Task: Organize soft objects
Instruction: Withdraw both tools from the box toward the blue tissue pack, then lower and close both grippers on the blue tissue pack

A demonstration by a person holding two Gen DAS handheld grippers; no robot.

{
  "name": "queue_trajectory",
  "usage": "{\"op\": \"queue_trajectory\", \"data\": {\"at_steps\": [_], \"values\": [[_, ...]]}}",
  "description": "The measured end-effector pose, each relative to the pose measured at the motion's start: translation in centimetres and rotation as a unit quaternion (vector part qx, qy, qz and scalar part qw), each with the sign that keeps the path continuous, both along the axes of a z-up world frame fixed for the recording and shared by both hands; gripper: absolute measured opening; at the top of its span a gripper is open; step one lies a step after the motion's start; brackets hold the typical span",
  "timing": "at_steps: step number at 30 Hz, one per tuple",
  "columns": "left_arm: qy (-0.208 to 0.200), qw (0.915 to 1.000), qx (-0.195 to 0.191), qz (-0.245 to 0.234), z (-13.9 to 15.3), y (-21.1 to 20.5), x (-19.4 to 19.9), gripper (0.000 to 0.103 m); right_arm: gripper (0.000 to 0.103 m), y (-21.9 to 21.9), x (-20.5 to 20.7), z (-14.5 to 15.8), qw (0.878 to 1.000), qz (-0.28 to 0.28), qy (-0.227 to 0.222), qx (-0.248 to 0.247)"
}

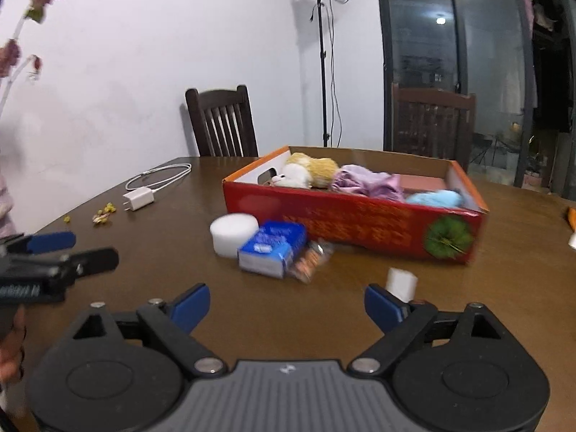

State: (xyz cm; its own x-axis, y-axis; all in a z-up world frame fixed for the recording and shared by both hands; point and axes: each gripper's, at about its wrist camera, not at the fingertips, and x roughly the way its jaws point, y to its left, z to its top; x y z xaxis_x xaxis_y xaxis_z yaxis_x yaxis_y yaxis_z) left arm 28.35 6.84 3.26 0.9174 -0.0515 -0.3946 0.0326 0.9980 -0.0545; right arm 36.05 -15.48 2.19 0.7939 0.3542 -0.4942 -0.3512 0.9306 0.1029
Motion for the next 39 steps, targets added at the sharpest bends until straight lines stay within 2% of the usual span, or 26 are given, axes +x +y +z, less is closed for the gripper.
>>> {"op": "queue_trajectory", "data": {"at_steps": [3, 6, 8, 11, 12, 14, 17, 20, 22, 23, 25, 27, 28, 31, 34, 36, 39], "values": [[0.010, 0.9997, -0.018, 0.011, -0.3, 1.1, 1.2, 0.103, 0.090, 2.5, 4.3, -0.9, 1.000, 0.011, 0.026, 0.001], [0.021, 0.9991, -0.033, 0.017, -0.7, 2.2, 1.4, 0.103, 0.080, 4.7, 7.7, -1.8, 0.999, 0.003, 0.045, -0.005], [0.023, 0.9991, -0.029, 0.023, -1.0, 2.6, 1.3, 0.103, 0.071, 5.9, 9.0, -2.2, 0.999, 0.004, 0.048, -0.009], [0.028, 0.9989, -0.023, 0.030, -1.3, 3.0, 0.9, 0.103, 0.064, 7.5, 10.4, -2.9, 0.997, -0.014, 0.053, -0.045], [0.030, 0.9988, -0.025, 0.031, -1.3, 3.1, 0.8, 0.103, 0.060, 7.7, 10.7, -3.1, 0.997, -0.014, 0.057, -0.044], [0.035, 0.9984, -0.031, 0.032, -1.3, 3.3, 0.5, 0.103, 0.059, 7.7, 10.6, -3.3, 0.997, -0.012, 0.062, -0.036], [0.034, 0.9985, -0.036, 0.024, -1.1, 3.1, -0.4, 0.103, 0.058, 7.0, 8.3, -2.8, 0.997, 0.017, 0.071, -0.030], [0.034, 0.9983, -0.047, 0.002, -0.9, 2.4, -1.4, 0.103, 0.059, 5.6, 3.3, -2.2, 0.993, 0.090, 0.078, -0.018], [0.047, 0.9962, -0.070, -0.022, -1.0, 2.0, -1.7, 0.103, 0.059, 4.1, -0.7, -2.4, 0.987, 0.137, 0.084, -0.014], [0.056, 0.9940, -0.087, -0.035, -1.0, 1.7, -1.8, 0.103, 0.059, 3.2, -2.4, -2.6, 0.986, 0.143, 0.084, -0.015], [0.064, 0.9891, -0.116, -0.063, -1.0, 0.9, -2.1, 0.103, 0.059, 1.5, -5.5, -3.0, 0.988, 0.134, 0.075, -0.031], [0.067, 0.9856, -0.127, -0.090, -1.1, -0.4, -2.5, 0.103, 0.067, -0.6, -7.8, -3.5, 0.991, 0.111, 0.067, -0.041], [0.070, 0.9845, -0.126, -0.100, -1.2, -1.1, -2.5, 0.103, 0.071, -1.5, -8.3, -3.8, 0.992, 0.092, 0.068, -0.045], [0.085, 0.9808, -0.123, -0.125, -1.7, -3.1, -2.2, 0.103, 0.070, -5.5, -9.2, -3.8, 0.997, 0.005, 0.074, -0.032], [0.097, 0.9753, -0.131, -0.149, -1.7, -4.8, -2.0, 0.100, 0.062, -9.3, -9.7, -2.9, 0.995, -0.077, 0.067, 0.010], [0.105, 0.9699, -0.146, -0.164, -1.6, -5.6, -2.2, 0.097, 0.060, -10.6, -10.2, -2.2, 0.994, -0.076, 0.054, 0.059], [0.111, 0.9690, -0.144, -0.167, -1.7, -6.6, -2.7, 0.087, 0.055, -10.7, -10.2, -1.8, 0.991, -0.046, 0.050, 0.116]]}}
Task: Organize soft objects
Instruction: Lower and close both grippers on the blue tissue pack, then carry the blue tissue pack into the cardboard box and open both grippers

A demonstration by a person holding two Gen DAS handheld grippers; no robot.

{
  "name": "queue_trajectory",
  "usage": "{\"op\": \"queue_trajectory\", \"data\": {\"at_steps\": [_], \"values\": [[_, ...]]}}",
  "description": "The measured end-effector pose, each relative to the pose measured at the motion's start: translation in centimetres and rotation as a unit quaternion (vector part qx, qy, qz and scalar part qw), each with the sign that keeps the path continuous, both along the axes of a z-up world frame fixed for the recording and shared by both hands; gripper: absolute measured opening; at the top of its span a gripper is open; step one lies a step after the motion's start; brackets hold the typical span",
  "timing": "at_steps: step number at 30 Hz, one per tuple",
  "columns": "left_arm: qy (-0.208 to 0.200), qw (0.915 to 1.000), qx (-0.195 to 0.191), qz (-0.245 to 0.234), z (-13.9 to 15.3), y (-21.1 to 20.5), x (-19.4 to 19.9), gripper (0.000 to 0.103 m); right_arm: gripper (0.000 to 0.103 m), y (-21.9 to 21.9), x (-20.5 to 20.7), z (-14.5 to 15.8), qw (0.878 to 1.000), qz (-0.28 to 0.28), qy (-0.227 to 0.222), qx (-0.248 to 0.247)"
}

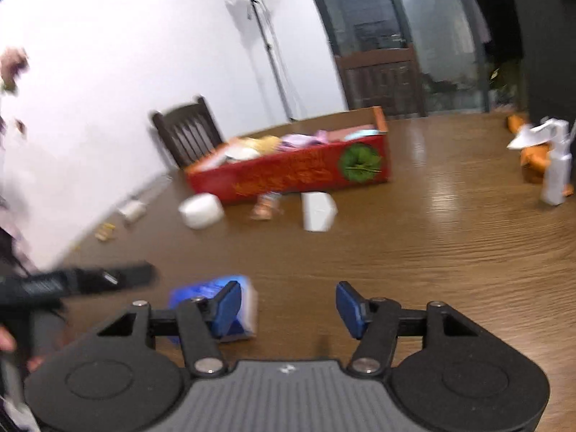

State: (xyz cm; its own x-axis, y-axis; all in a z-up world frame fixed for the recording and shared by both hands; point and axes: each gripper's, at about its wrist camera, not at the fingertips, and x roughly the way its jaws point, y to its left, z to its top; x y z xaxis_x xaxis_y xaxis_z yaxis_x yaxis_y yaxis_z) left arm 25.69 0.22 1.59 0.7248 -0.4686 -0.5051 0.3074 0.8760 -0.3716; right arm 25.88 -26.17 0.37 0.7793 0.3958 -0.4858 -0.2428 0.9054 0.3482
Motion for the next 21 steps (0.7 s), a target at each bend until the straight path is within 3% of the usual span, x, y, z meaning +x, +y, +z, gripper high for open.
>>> {"op": "queue_trajectory", "data": {"at_steps": [2, 6, 11, 17, 21], "values": [[0.009, 0.9999, 0.007, -0.005, -0.3, -0.5, -0.2, 0.068, 0.052, 1.1, 1.0, -0.3, 1.000, 0.019, 0.001, -0.001], [0.039, 0.9991, -0.009, -0.016, -1.1, -0.6, 0.0, 0.059, 0.039, 2.6, 3.3, -1.6, 0.999, 0.041, 0.020, 0.004], [0.079, 0.9935, -0.078, -0.026, -2.2, 0.3, 1.1, 0.037, 0.030, 3.3, 4.4, -3.0, 0.996, 0.053, 0.051, 0.052], [0.072, 0.9934, -0.087, -0.020, -1.9, 0.4, 2.4, 0.034, 0.024, 3.1, 5.1, -3.3, 0.993, 0.059, 0.062, 0.077], [0.042, 0.9937, -0.102, -0.021, 0.1, 1.0, 4.5, 0.034, 0.023, 3.2, 6.2, -1.4, 0.994, 0.059, 0.043, 0.079]]}}
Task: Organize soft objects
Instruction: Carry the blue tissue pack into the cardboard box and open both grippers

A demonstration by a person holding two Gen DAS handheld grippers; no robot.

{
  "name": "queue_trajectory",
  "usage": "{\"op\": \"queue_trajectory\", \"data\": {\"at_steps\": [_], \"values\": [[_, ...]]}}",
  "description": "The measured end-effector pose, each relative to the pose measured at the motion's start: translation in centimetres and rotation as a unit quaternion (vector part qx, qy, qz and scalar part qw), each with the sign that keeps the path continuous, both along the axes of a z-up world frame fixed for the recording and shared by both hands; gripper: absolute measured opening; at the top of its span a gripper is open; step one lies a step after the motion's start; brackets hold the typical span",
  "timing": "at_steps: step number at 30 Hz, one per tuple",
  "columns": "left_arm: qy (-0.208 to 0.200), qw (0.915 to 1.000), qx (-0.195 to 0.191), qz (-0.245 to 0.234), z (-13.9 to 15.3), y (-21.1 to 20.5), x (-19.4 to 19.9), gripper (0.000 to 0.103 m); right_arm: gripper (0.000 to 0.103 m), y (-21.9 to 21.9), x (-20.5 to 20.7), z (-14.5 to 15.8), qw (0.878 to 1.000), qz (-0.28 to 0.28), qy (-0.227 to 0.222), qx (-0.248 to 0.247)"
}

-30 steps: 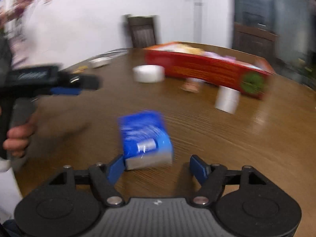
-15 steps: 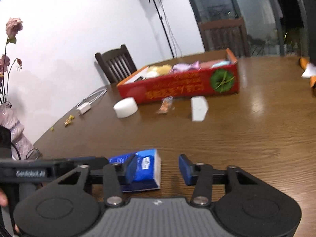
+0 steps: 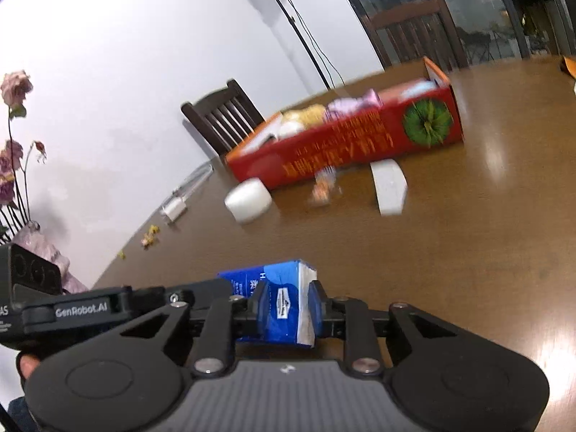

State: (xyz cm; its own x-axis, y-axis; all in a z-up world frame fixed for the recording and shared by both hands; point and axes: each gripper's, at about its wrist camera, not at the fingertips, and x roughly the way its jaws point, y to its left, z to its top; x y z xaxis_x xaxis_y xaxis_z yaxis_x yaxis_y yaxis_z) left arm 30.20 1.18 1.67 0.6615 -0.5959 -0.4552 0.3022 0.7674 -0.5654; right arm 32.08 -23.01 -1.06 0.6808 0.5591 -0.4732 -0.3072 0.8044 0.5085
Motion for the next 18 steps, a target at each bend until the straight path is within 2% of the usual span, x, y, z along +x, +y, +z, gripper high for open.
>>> {"op": "queue_trajectory", "data": {"at_steps": [3, 6, 9, 13, 18], "values": [[-0.041, 0.9991, 0.002, 0.005, 3.0, 0.6, 3.4, 0.034, 0.023, 0.4, 2.8, 2.5, 1.000, -0.005, -0.026, 0.005], [-0.078, 0.9968, 0.011, 0.013, 6.0, 1.2, 7.8, 0.034, 0.023, 1.2, 7.2, 5.6, 0.998, -0.003, -0.059, 0.006], [-0.081, 0.9958, 0.031, 0.030, 7.8, 1.8, 13.1, 0.033, 0.022, 2.5, 12.3, 7.8, 0.996, -0.005, -0.084, 0.005], [-0.068, 0.9928, 0.076, 0.063, 7.5, 2.2, 19.2, 0.033, 0.022, 4.8, 19.6, 7.6, 0.998, -0.008, -0.057, 0.004], [-0.019, 0.9911, 0.112, 0.070, 5.0, 2.6, 24.2, 0.035, 0.022, 7.1, 25.7, 4.2, 1.000, -0.020, 0.009, 0.009]]}}
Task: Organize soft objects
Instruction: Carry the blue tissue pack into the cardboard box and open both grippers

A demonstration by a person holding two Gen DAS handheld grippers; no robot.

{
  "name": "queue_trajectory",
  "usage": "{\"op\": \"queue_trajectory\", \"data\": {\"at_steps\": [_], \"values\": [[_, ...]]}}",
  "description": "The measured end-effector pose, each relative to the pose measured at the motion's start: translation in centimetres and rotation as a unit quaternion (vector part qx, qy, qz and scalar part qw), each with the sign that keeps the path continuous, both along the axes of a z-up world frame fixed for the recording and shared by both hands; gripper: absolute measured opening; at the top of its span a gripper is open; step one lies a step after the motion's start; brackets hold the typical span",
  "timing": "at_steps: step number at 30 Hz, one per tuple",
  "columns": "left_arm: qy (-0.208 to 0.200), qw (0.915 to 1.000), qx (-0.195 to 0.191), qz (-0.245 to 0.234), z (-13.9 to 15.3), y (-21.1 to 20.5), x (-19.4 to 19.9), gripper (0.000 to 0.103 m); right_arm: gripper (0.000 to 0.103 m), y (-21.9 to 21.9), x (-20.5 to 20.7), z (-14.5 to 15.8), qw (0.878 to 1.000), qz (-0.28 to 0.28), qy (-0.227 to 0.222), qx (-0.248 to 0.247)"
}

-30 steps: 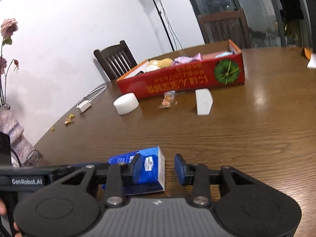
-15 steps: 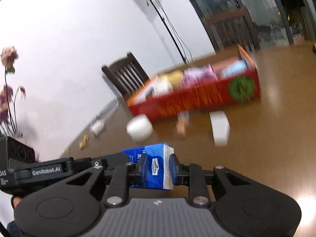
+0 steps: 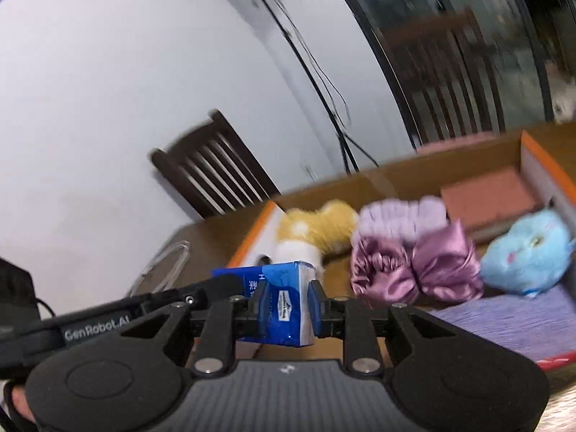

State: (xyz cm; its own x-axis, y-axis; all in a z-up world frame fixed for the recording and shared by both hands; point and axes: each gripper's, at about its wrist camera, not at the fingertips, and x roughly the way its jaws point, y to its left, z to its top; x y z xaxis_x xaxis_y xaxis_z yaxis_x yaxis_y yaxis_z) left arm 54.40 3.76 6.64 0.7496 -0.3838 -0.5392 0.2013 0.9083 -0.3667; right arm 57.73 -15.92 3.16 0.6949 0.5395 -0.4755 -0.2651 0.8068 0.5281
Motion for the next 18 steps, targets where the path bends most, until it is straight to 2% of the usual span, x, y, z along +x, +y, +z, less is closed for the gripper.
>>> {"op": "queue_trajectory", "data": {"at_steps": [2, 4, 6, 9, 11, 15, 18], "values": [[-0.001, 0.9999, 0.016, 0.002, -0.6, 0.2, 0.7, 0.041, 0.022, 1.0, 1.6, -1.1, 1.000, 0.007, 0.024, -0.011], [-0.024, 0.9990, 0.038, -0.007, -0.9, 0.8, -0.1, 0.050, 0.024, 2.1, 2.2, -2.0, 0.999, 0.008, 0.035, -0.030], [-0.042, 0.9980, 0.047, -0.009, -0.5, 1.2, -0.9, 0.053, 0.024, 2.7, 2.6, -2.6, 0.998, 0.003, 0.041, -0.050], [-0.065, 0.9965, 0.052, -0.005, 0.7, 1.9, -2.0, 0.056, 0.024, 2.3, 2.5, -2.8, 0.999, 0.002, 0.036, -0.030], [-0.081, 0.9951, 0.056, 0.001, 1.6, 2.4, -2.8, 0.062, 0.024, 1.9, 2.1, -2.2, 0.999, -0.003, 0.030, -0.034], [-0.098, 0.9929, 0.067, 0.012, 3.5, 3.1, -4.7, 0.063, 0.027, 0.6, 0.3, 0.5, 0.999, -0.005, -0.001, -0.048], [-0.118, 0.9895, 0.084, 0.003, 5.0, 3.4, -7.7, 0.074, 0.031, -1.4, -2.2, 3.0, 0.998, -0.013, -0.032, -0.060]]}}
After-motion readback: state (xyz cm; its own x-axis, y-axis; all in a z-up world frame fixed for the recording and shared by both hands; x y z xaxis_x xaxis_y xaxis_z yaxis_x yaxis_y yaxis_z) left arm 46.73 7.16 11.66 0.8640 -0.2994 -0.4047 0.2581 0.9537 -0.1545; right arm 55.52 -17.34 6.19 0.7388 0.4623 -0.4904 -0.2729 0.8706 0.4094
